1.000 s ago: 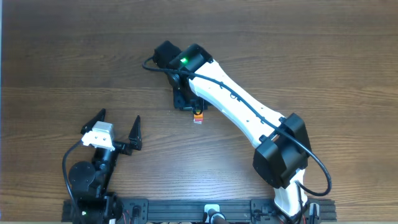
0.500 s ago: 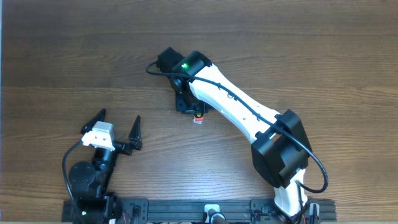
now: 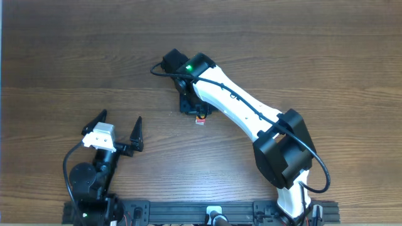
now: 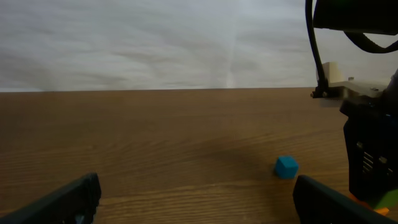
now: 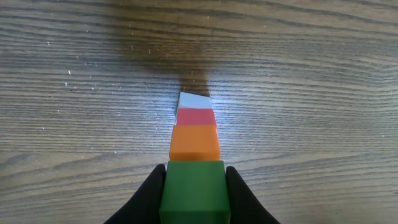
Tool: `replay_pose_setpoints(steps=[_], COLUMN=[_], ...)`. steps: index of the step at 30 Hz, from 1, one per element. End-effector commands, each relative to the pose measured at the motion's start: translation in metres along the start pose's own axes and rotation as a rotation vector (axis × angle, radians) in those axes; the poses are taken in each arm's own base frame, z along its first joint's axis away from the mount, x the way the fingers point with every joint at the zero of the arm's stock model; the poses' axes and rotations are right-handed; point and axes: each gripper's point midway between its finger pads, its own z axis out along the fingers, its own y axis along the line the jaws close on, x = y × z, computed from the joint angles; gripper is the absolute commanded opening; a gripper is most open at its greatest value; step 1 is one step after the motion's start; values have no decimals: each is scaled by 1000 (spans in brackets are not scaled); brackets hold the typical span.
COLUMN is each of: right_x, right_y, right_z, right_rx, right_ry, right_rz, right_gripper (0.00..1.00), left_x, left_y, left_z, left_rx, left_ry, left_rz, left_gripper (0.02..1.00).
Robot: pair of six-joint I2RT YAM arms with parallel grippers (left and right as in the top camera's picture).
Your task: Stack Cubes
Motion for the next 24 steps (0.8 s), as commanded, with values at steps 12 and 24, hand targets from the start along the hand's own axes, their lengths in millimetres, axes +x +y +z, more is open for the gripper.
replay_pose_setpoints(steps=[12, 24], right_x=[-4, -2], right_y=[0, 0], right_z=[-5, 0], right_rx=[-22, -21], right_ry=[-21, -15], right_rz=[21, 21], right_gripper=[115, 119], left_x=[2, 2], left_y=[-2, -2], left_z=[0, 0], left_rx=[9, 9], left_ry=[2, 2], left_rz=[11, 11], left_gripper=[998, 998])
